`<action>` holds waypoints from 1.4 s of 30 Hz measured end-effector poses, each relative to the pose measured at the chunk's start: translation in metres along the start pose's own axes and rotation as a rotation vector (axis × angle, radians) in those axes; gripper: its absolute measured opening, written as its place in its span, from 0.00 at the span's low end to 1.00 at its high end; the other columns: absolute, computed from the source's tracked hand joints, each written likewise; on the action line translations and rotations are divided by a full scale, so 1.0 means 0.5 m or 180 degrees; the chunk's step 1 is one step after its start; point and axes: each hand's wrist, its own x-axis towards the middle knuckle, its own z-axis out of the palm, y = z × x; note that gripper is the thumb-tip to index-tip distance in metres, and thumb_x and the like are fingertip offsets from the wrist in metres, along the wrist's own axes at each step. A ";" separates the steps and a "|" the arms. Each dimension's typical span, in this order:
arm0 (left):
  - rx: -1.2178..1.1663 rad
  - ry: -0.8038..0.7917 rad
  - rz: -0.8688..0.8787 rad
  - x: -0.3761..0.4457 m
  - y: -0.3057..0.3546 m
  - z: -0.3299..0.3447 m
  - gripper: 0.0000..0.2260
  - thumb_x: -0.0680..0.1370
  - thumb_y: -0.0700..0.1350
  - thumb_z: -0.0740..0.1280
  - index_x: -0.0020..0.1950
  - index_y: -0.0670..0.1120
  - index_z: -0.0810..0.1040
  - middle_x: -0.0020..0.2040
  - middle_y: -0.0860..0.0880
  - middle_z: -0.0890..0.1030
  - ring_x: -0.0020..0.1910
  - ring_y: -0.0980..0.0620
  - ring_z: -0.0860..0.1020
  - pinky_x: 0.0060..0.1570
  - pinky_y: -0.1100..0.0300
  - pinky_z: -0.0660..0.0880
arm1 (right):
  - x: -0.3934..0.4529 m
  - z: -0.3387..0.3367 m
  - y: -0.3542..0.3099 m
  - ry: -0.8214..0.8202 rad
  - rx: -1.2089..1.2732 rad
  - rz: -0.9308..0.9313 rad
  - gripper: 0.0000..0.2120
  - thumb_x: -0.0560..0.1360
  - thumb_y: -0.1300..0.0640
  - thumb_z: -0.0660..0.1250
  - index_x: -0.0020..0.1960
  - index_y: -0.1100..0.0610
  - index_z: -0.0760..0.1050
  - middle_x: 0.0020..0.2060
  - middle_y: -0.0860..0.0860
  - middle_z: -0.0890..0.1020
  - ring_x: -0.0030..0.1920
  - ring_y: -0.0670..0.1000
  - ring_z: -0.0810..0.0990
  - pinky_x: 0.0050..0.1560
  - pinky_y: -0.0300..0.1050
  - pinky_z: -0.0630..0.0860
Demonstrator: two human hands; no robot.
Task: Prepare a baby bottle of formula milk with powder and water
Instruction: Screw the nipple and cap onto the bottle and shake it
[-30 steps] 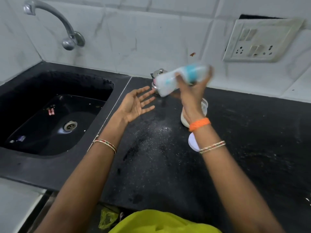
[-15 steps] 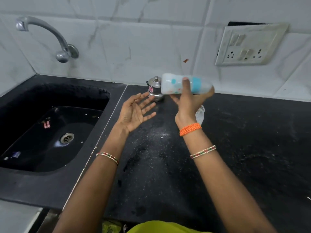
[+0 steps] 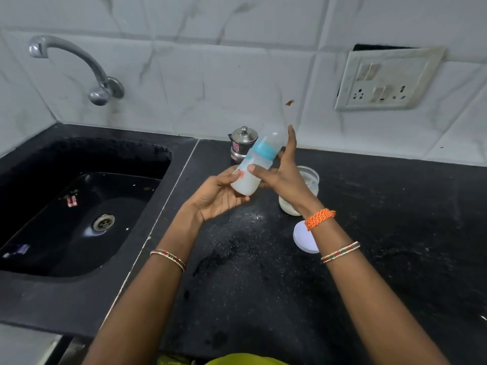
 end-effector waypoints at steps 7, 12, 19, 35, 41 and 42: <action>0.0378 -0.0229 0.0066 -0.020 0.028 -0.004 0.26 0.78 0.61 0.48 0.74 0.54 0.61 0.72 0.48 0.67 0.66 0.46 0.69 0.57 0.50 0.74 | -0.002 0.007 -0.028 0.1492 0.1622 -0.0243 0.46 0.69 0.66 0.75 0.75 0.47 0.50 0.66 0.58 0.72 0.63 0.59 0.77 0.48 0.59 0.82; 0.0166 0.0376 0.0095 -0.029 0.047 -0.041 0.24 0.79 0.60 0.50 0.71 0.52 0.65 0.70 0.45 0.70 0.68 0.44 0.69 0.60 0.43 0.72 | -0.023 -0.006 -0.066 0.1011 0.1584 -0.0473 0.46 0.65 0.61 0.77 0.73 0.48 0.52 0.61 0.58 0.76 0.57 0.58 0.80 0.46 0.60 0.81; 0.0138 0.0198 -0.0072 -0.028 0.035 -0.019 0.22 0.78 0.57 0.54 0.66 0.47 0.72 0.61 0.44 0.78 0.56 0.44 0.80 0.52 0.45 0.78 | -0.016 -0.021 -0.085 0.0587 0.1085 -0.0613 0.48 0.62 0.62 0.79 0.72 0.46 0.54 0.63 0.63 0.75 0.56 0.58 0.80 0.51 0.60 0.81; 0.1044 -0.0077 -0.0086 -0.051 0.012 0.010 0.34 0.62 0.50 0.79 0.64 0.41 0.73 0.54 0.46 0.82 0.52 0.50 0.81 0.47 0.55 0.80 | -0.022 0.025 -0.095 0.0409 -0.0955 -0.0462 0.14 0.74 0.41 0.65 0.54 0.47 0.68 0.43 0.40 0.77 0.44 0.45 0.80 0.45 0.47 0.80; 0.1189 0.0192 0.0199 -0.068 0.002 0.016 0.26 0.65 0.44 0.77 0.62 0.43 0.76 0.53 0.45 0.83 0.51 0.49 0.81 0.48 0.54 0.81 | 0.005 0.012 -0.124 0.0286 -0.2377 -0.0618 0.15 0.76 0.46 0.64 0.32 0.49 0.70 0.30 0.46 0.76 0.33 0.46 0.74 0.33 0.41 0.66; 0.1166 0.0180 0.0261 -0.071 0.004 0.017 0.26 0.64 0.45 0.77 0.61 0.43 0.77 0.54 0.45 0.83 0.52 0.49 0.81 0.49 0.53 0.81 | 0.008 0.012 -0.126 0.0238 -0.2270 -0.0643 0.16 0.77 0.48 0.64 0.31 0.48 0.68 0.29 0.44 0.75 0.31 0.45 0.72 0.33 0.40 0.65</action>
